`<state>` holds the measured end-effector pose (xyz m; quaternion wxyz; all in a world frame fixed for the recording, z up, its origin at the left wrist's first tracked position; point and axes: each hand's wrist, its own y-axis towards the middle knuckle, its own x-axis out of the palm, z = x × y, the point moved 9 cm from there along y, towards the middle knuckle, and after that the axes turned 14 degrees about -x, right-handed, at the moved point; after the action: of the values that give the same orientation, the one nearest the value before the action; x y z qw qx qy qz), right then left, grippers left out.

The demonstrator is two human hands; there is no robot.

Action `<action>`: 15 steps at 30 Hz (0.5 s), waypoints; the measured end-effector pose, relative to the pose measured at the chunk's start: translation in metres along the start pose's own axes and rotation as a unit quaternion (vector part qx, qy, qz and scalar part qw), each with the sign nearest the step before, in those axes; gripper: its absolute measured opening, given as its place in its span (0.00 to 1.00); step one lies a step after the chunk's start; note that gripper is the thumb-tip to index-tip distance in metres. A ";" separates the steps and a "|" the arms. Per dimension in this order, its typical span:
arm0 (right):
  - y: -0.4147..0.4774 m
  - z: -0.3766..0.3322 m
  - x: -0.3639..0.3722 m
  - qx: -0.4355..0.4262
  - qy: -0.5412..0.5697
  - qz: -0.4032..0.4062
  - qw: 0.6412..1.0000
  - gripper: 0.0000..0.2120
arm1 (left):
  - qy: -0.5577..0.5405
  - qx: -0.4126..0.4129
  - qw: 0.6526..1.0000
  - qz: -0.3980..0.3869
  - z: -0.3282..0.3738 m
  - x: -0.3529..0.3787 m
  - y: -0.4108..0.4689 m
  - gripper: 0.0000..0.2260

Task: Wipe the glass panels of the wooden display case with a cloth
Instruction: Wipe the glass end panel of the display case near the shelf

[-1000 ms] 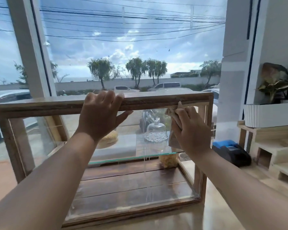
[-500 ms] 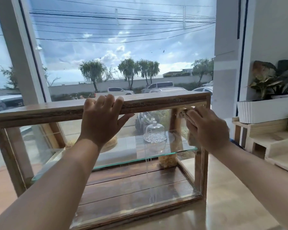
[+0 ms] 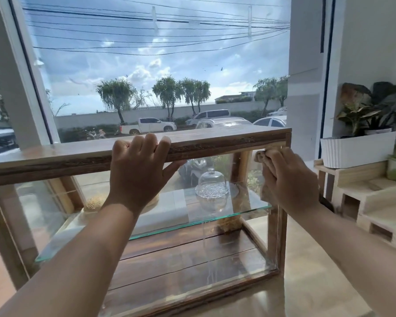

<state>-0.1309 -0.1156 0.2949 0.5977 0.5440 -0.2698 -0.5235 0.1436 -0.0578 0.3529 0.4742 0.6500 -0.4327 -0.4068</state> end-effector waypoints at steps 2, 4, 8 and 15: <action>0.003 -0.010 0.002 -0.033 0.018 0.001 0.999 0.08 | -0.002 0.000 1.000 0.003 0.000 0.000 -0.001 0.26; -0.006 -0.012 0.003 -0.086 0.016 -0.021 0.996 0.08 | -0.004 0.000 1.000 0.005 0.001 -0.001 -0.001 0.26; -0.002 0.007 -0.008 -0.110 -0.036 -0.029 0.993 0.07 | 0.001 0.000 1.000 0.010 0.002 -0.002 -0.001 0.25; -0.010 -0.005 -0.002 -0.216 -0.003 -0.052 0.975 0.05 | 0.006 -0.002 1.000 0.003 0.002 -0.002 -0.001 0.26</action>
<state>-0.1306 -0.1106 0.2844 0.6724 0.4137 -0.1234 -0.6013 0.1411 -0.0564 0.3520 0.4794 0.6501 -0.4307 -0.4026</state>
